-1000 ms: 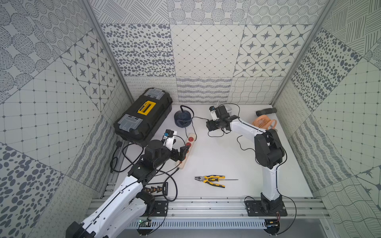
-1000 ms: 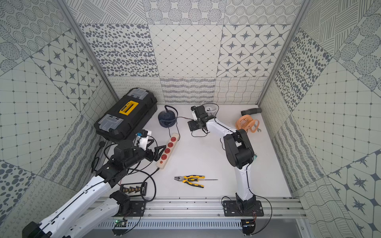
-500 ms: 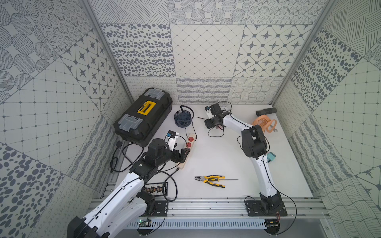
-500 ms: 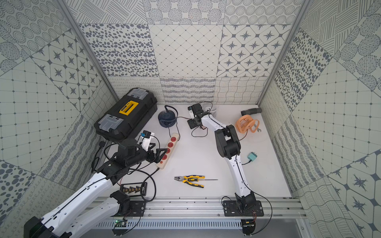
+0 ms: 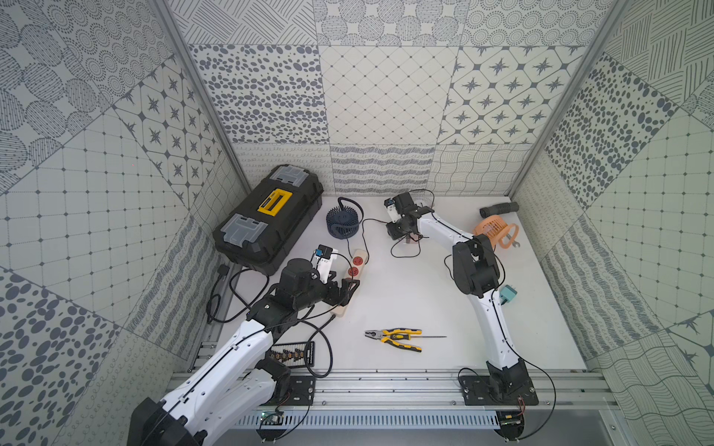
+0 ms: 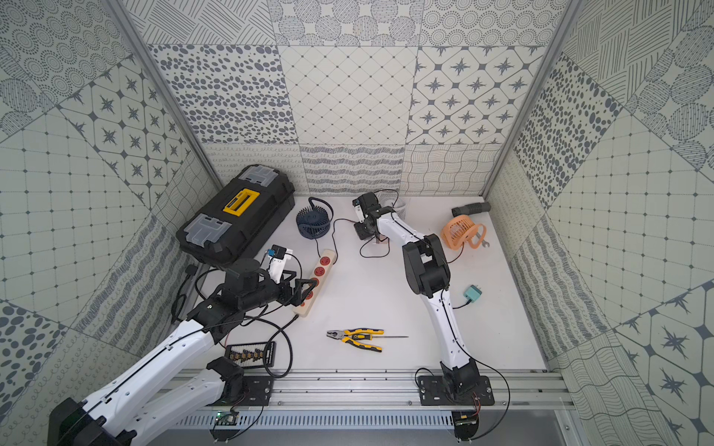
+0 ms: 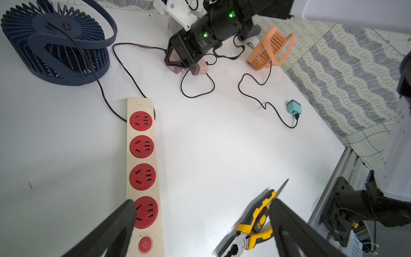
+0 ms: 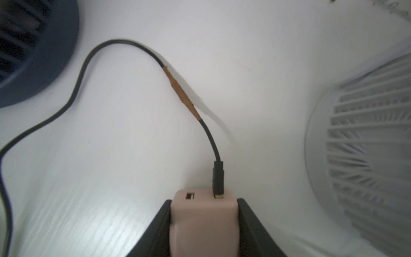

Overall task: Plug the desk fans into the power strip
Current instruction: Pick up the plug from the center of the board.

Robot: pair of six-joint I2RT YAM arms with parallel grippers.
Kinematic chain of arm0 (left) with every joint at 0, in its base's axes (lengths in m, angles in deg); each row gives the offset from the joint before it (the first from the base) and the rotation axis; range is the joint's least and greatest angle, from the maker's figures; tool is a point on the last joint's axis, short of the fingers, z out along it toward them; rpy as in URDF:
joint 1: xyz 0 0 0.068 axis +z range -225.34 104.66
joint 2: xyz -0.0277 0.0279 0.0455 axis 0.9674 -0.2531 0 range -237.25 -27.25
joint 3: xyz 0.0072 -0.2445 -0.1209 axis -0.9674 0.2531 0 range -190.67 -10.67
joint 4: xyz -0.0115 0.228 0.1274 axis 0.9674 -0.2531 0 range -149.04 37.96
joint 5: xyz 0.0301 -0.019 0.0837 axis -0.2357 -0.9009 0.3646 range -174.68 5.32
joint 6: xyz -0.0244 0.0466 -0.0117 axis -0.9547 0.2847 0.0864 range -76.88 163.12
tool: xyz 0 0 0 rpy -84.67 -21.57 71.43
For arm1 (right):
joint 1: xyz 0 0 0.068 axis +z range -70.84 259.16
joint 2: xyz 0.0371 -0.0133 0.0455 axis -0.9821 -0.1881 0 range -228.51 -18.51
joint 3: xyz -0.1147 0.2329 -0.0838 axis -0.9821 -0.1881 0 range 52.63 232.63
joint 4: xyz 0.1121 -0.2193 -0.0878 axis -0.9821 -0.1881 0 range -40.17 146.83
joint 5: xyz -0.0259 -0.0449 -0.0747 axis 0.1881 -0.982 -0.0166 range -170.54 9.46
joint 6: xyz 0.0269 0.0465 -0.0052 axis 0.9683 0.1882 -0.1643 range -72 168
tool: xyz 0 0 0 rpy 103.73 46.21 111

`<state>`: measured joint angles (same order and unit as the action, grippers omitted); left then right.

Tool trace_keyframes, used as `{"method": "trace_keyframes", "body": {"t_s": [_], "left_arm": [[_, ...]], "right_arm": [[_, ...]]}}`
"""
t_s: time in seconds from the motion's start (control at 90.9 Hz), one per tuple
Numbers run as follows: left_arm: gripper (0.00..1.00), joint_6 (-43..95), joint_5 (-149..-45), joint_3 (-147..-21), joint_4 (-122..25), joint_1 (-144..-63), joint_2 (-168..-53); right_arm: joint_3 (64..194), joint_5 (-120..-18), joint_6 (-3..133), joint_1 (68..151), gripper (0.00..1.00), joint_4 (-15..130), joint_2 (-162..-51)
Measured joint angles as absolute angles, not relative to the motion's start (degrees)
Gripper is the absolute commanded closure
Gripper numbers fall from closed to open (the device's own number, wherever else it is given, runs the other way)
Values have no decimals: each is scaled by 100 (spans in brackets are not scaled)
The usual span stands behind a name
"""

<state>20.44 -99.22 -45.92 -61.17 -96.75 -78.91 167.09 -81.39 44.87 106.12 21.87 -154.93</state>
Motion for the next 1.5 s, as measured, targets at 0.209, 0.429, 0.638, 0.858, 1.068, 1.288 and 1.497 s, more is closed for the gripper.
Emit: {"method": "trace_keyframes", "body": {"t_s": [0.209,0.429,0.638,0.858,1.068,1.288,1.497], "left_arm": [[7,1476,-9889,-4425,-5505,-9760,-8179],[10,855,-9647,-4303,-4722,-10208,-8765],[13,646,-9181,-4275,-3931,-10836,-9335],[23,558,-8547,-4227,-3378,-11174,-9644],[32,455,-7883,-4216,-3164,-11229,-9624],[31,375,-7356,-4198,-2991,-11233,-9532],[45,372,-7065,-4231,-2890,-11233,-9565]], "right_arm": [[14748,-8156,5678,11086,59,2925,-13565],[12322,-7876,7590,11510,61,5002,-11532],[10814,-7986,9315,12008,62,6534,-11176],[10403,-8224,10491,12518,62,7430,-11124],[10156,-8327,11256,12645,62,8247,-10960],[10132,-8344,11608,12787,62,8492,-10960],[10110,-8368,11798,12942,62,8628,-10870]]}}
